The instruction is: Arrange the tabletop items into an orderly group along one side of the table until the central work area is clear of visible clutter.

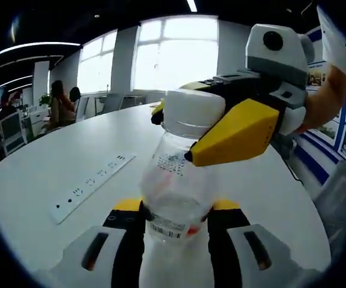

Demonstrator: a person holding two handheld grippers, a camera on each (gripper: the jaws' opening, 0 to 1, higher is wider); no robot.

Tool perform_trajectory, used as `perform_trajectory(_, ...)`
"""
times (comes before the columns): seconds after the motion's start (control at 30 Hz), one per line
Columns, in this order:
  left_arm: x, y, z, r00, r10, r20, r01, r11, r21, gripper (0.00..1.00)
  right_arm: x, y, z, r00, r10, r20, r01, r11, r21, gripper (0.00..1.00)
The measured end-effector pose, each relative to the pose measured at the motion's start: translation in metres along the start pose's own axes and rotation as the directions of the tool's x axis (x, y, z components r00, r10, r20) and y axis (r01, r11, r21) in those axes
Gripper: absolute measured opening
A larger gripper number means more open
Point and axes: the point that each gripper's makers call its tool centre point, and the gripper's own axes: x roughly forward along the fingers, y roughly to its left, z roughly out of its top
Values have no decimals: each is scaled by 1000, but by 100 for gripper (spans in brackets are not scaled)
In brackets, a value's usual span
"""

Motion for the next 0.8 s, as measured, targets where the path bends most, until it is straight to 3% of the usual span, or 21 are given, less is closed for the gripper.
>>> perform_trajectory(0.5,4,-5,-10,999,-11,-31,12,1000,16,40,-1,1,-19,999,-3,-40,3,1000,13,20)
perform_trajectory(0.8,3,-6,-8,1000,-16,-25,16,1000,7,40,-2,-1,-19,999,-7,-46,8,999,32,21)
